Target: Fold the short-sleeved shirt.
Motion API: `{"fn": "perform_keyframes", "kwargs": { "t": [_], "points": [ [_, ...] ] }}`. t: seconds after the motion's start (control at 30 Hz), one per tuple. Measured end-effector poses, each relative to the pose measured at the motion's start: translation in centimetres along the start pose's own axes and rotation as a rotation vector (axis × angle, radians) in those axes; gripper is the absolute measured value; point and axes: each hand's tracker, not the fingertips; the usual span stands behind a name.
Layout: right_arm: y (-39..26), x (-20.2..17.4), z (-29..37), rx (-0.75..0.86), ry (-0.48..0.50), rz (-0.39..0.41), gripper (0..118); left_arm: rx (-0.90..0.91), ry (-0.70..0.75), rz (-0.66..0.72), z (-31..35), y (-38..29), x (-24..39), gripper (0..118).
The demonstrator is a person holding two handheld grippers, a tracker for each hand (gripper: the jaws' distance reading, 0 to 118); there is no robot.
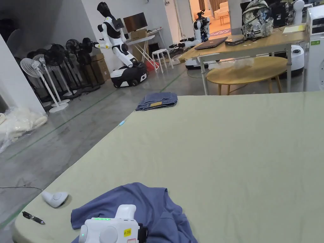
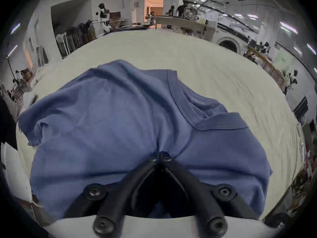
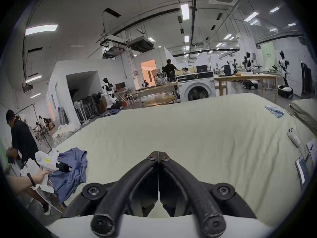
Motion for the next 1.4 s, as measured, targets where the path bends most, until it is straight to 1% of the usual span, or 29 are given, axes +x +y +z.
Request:
{"fn": "perform_keyframes", "kwargs": {
  "t": [0.1, 0.13, 0.17, 0.2, 0.23, 0.27, 0.3, 0.33, 0.37, 0.4, 0.47, 0.53, 0.6, 0.63, 0.73, 0.8, 0.87, 0.9, 0.97, 1.07, 1.13, 1.17, 1.2, 1.23, 1.27, 1.33, 1.37, 1.4],
  "points": [
    [0.2, 0.3, 0.7, 0.009, 0.008, 0.001, 0, 0.034, -0.106, 0.206, 1.4, 0.9, -1.8, 0],
    [0.4, 0.5, 0.9, 0.016, 0.006, -0.005, 0, 0.094, -0.138, 0.274, 2.6, 1.6, -2.4, 0],
    [0.5, 0.8, 1.0, 0.023, 0.007, -0.016, 0, 0.181, -0.162, 0.310, 4.6, 2.5, -2.8, 0],
    [0.6, 1.0, 1.2, 0.030, 0.010, -0.026, 0, 0.252, -0.170, 0.324, 6.3, 3.6, -3.0, 0],
    [0.7, 1.2, 1.4, 0.038, 0.013, -0.039, 0, 0.327, -0.162, 0.344, 9.6, 4.7, -1.8, 0],
    [0.8, 1.5, 1.6, 0.046, 0.016, -0.050, 0, 0.379, -0.180, 0.346, 11.8, 6.4, -1.9, 0],
    [0.9, 1.7, 1.8, 0.054, 0.019, -0.061, 0, 0.409, -0.190, 0.318, 13.7, 7.9, -1.8, 0],
    [0.9, 1.8, 2.0, 0.062, 0.016, -0.076, 0, 0.429, -0.176, 0.299, 15.8, 9.6, -1.2, 0],
    [1.0, 2.1, 2.3, 0.070, 0.018, -0.090, 0, 0.477, -0.164, 0.278, 16.6, 11.9, -2.4, 0],
    [1.0, 2.3, 2.5, 0.079, 0.022, -0.102, 0, 0.515, -0.185, 0.248, 18.5, 13.5, -1.7, 0],
    [1.0, 2.8, 3.0, 0.091, 0.025, -0.123, 0, 0.601, -0.178, 0.201, 22.4, 16.7, 0.7, 0],
    [1.1, 3.4, 3.7, 0.100, 0.019, -0.136, 0, 0.667, -0.201, 0.164, 24.2, 19.7, 2.8, 0],
    [1.0, 3.8, 4.5, 0.118, 0.006, -0.143, 0, 0.677, -0.239, 0.160, 25.3, 21.6, 5.9, 0],
    [1.0, 4.2, 5.0, 0.132, -0.010, -0.148, 0, 0.680, -0.273, 0.145, 25.1, 22.0, 8.7, 0],
    [1.0, 5.6, 6.2, 0.152, -0.039, -0.179, 0, 0.606, -0.350, 0.079, 22.1, 22.0, 15.3, 0],
    [1.1, 6.6, 7.1, 0.165, -0.072, -0.191, 0, 0.520, -0.421, 0.039, 18.2, 20.2, 20.3, 0],
    [1.2, 7.6, 8.0, 0.180, -0.118, -0.192, 0, 0.386, -0.499, -0.031, 13.4, 16.8, 26.9, 0],
    [1.3, 8.0, 8.3, 0.182, -0.134, -0.193, 0, 0.354, -0.525, -0.069, 10.2, 15.9, 28.8, 0],
    [1.5, 9.0, 9.6, 0.187, -0.161, -0.192, 0, 0.271, -0.651, -0.132, 6.3, 11.1, 35.5, 0],
    [1.5, 10.1, 11.7, 0.195, -0.228, -0.181, 0, 0.075, -0.876, -0.165, 2.6, 3.2, 45.7, 0],
    [1.5, 11.2, 12.6, 0.154, -0.256, -0.192, 0, -0.043, -0.984, -0.211, 1.6, -2.1, 51.1, 0],
    [1.3, 11.7, 13.2, 0.149, -0.261, -0.192, 0, -0.072, -1.036, -0.244, 1.6, -4.8, 53.6, 0],
    [1.1, 11.9, 13.7, 0.143, -0.286, -0.182, 0, -0.116, -1.061, -0.279, 1.5, -6.9, 55.2, 0],
    [0.8, 12.1, 14.3, 0.137, -0.315, -0.168, 0, -0.154, -1.071, -0.281, 1.5, -9.0, 56.5, 0],
    [0.6, 12.0, 14.9, 0.139, -0.328, -0.166, 0, -0.181, -1.095, -0.314, 1.8, -10.7, 57.5, 0],
    [0.1, 12.1, 15.5, 0.130, -0.328, -0.180, 0, -0.174, -1.135, -0.367, 3.8, -13.1, 58.4, 0],
    [-0.1, 12.2, 15.6, 0.112, -0.310, -0.190, 0, -0.140, -1.126, -0.413, 4.6, -13.6, 58.1, 13],
    [-0.3, 12.1, 15.7, 0.099, -0.298, -0.188, 0, -0.075, -1.135, -0.442, 5.5, -13.8, 57.3, 39]
  ]
}}
